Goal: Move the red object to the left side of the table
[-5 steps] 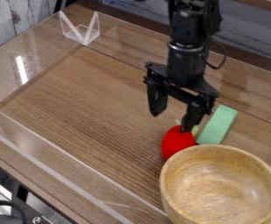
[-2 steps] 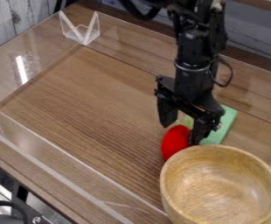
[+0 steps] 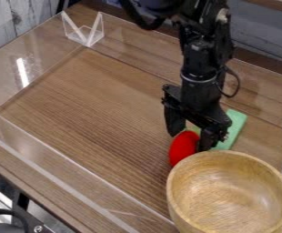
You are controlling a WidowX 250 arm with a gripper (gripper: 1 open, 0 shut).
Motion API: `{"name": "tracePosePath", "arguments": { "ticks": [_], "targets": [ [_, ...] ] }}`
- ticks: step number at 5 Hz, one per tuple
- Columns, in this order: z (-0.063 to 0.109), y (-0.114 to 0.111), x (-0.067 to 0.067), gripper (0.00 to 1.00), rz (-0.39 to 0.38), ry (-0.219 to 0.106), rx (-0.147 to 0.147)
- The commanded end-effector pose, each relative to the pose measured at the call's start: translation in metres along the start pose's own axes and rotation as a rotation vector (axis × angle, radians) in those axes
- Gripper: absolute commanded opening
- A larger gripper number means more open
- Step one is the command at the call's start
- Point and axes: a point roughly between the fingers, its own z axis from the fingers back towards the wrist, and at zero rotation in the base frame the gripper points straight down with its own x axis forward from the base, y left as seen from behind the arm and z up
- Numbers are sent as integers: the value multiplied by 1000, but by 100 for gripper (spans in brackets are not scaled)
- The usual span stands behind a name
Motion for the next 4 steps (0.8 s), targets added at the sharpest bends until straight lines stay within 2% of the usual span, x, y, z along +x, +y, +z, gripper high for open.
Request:
{"name": "tracePosePath", "arguments": {
  "ticks": [1, 4],
  "targets": [
    [2, -1, 4, 100, -23, -29, 1],
    [4, 8, 9, 100, 9, -52, -4]
  ]
}}
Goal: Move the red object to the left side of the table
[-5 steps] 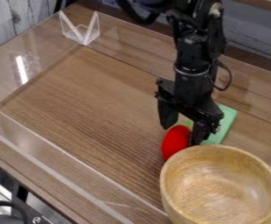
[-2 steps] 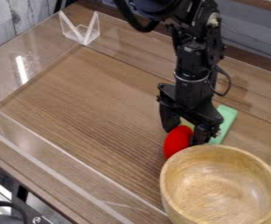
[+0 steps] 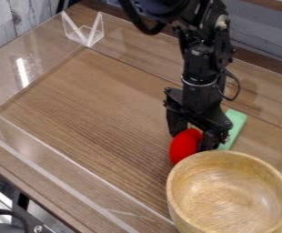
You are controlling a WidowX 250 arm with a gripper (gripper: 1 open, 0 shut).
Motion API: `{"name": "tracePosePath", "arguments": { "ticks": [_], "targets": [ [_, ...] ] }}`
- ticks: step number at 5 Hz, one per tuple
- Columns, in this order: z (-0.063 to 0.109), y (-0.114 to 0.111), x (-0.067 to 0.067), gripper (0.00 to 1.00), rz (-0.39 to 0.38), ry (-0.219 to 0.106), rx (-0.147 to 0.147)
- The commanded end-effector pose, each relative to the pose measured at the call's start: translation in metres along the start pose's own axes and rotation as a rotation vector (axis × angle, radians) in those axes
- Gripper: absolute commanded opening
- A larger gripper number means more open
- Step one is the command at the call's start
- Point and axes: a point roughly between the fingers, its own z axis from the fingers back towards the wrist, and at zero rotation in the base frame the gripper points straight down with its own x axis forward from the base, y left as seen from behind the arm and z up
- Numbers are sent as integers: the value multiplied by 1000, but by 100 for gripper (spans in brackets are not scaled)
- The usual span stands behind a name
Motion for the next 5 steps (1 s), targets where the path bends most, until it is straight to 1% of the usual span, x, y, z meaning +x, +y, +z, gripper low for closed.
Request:
{"name": "tracePosePath", "arguments": {
  "ticks": [1, 3, 5],
  "targets": [
    [9, 5, 7, 100, 10, -39, -2],
    [12, 11, 10, 100, 33, -52, -5],
    [11, 14, 14, 100, 46, -55, -5]
  ]
}}
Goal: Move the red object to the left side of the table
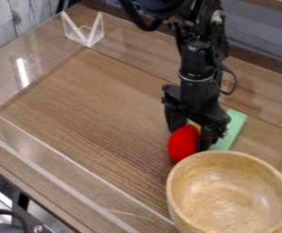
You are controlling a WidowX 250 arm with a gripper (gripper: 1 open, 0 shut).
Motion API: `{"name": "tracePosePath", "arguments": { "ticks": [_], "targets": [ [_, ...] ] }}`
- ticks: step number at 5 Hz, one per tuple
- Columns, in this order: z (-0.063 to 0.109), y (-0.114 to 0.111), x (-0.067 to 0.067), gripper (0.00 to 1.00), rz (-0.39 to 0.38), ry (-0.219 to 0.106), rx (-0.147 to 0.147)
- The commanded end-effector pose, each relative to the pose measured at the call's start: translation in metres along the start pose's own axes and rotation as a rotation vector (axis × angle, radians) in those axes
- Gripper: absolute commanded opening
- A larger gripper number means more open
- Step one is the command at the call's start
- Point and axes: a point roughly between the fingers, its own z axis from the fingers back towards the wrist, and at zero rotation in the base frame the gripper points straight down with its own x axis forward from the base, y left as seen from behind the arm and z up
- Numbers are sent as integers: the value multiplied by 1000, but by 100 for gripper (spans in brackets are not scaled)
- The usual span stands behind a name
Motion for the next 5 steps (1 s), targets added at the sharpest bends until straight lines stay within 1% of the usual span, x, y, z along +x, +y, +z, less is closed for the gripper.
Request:
{"name": "tracePosePath", "arguments": {
  "ticks": [1, 2, 3, 4, 5],
  "targets": [
    [10, 3, 12, 100, 6, -47, 4],
    [26, 7, 11, 0, 18, -75, 16],
    [52, 14, 11, 0, 37, -126, 36],
    [82, 40, 7, 0, 97, -179, 71],
    [95, 79, -1, 0, 183, -191, 101]
  ]
}}
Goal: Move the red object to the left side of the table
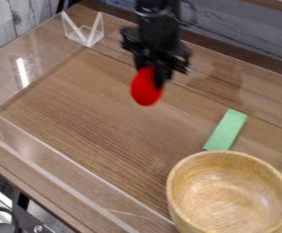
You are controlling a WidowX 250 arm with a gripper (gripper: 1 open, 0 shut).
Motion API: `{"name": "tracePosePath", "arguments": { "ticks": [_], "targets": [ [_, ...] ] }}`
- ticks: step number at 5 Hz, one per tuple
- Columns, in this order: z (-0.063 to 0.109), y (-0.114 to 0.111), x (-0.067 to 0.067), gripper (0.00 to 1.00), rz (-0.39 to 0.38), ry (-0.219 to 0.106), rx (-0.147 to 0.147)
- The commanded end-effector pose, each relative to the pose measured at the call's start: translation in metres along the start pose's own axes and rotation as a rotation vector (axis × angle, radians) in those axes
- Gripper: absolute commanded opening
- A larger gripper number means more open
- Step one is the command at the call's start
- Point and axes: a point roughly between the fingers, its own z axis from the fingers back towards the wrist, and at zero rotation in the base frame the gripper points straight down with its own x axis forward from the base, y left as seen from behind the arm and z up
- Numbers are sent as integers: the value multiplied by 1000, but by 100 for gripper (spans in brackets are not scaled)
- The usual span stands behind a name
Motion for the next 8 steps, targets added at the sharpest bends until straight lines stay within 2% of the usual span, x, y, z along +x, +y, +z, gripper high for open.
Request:
{"name": "tracePosePath", "arguments": {
  "ticks": [1, 3, 5, 6, 8],
  "targets": [
    [19, 31, 7, 0, 51, -64, 33],
    [12, 61, 7, 0, 119, -46, 68],
    [1, 103, 7, 0, 181, -28, 105],
    [-6, 121, 7, 0, 202, -19, 115],
    [-22, 145, 14, 0, 227, -6, 114]
  ]
}}
